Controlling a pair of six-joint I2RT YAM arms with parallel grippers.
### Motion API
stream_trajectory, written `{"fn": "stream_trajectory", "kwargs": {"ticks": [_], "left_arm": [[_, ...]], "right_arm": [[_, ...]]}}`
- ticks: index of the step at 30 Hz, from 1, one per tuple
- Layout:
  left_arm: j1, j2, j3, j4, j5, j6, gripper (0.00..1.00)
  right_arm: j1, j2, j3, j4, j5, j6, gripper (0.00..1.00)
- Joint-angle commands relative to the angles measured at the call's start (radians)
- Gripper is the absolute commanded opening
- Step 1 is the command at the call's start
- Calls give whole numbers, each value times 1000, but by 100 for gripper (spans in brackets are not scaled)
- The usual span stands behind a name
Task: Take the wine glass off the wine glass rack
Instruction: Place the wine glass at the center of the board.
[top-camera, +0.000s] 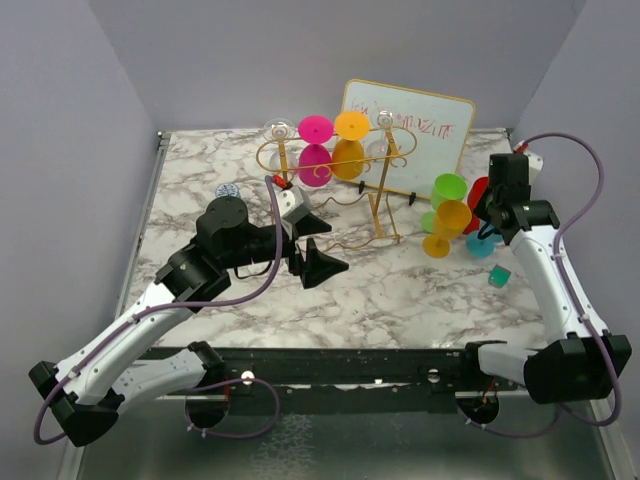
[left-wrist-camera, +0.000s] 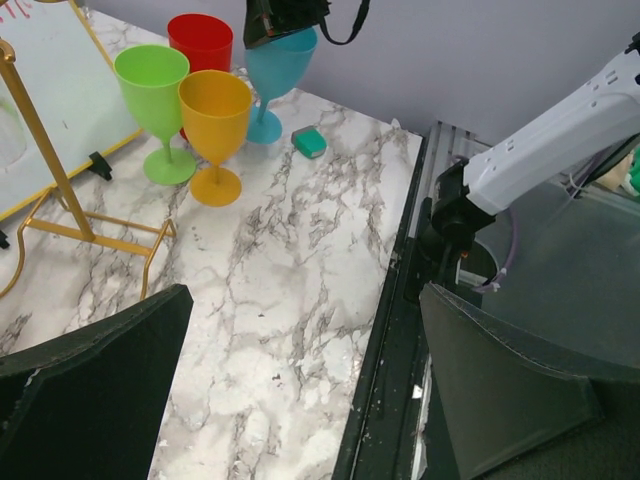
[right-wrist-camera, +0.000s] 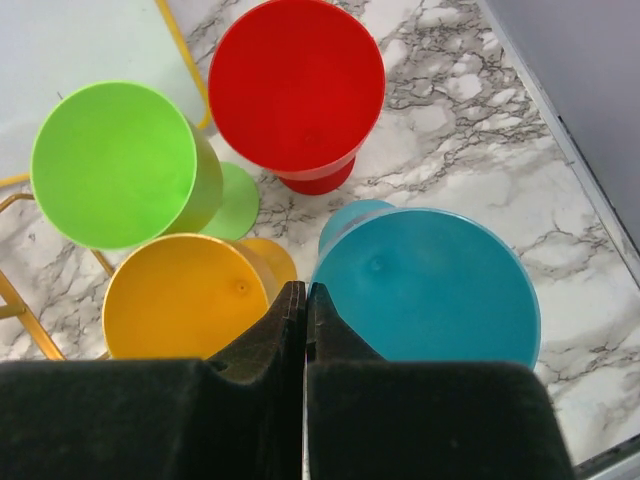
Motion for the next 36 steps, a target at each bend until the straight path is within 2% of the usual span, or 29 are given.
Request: {"fn": "stream_trajectory", "kwargs": {"ticks": [1,24,30,33,36], "left_arm": [[0,-24,-8,-20,-21,15,99],[1,-36,-23,-22,-42,13,99],[1,-47,-34,-22,-54,11,99],[2,-47,-38,-24,-58,10,99],[2,-40,-35,-25,-56,13,99]], "right_arm": [[-32,51,23,53,-63,-15,1],[-54,142,18,82,-31,35,1],[-57,158,16,94,-38,33,4],[-57,167,23,89,-46,30,8],[-57,165,26,83,-35,28,19]]}}
